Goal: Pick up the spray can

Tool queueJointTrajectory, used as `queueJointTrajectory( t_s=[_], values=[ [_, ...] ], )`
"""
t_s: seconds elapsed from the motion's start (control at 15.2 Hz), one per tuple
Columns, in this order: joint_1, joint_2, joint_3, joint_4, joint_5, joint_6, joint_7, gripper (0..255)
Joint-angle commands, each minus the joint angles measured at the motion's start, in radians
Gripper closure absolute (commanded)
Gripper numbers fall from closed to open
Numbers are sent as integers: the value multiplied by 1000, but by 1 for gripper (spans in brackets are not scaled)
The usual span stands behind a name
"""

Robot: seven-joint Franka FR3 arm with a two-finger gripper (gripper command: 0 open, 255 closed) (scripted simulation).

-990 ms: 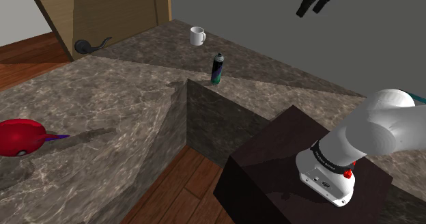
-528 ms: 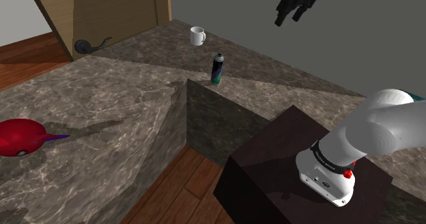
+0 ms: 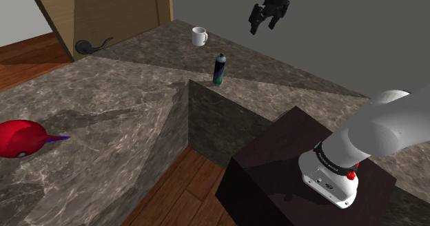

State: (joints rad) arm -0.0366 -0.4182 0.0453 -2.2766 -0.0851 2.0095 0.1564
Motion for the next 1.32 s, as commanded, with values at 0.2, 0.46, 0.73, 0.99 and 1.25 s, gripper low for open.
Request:
queueJointTrajectory(
  t_s=[0.2, 0.46, 0.73, 0.99, 1.25],
  values=[
    [-12, 172, 27, 41, -44, 111, 70, 0],
    [-20, 327, 43, 117, -91, 170, 131, 0],
    [-19, 485, 48, 215, -144, 209, 191, 0],
    [-9, 645, 40, 335, -193, 227, 245, 0],
    [7, 807, 25, 477, -232, 226, 286, 0]
  ],
)
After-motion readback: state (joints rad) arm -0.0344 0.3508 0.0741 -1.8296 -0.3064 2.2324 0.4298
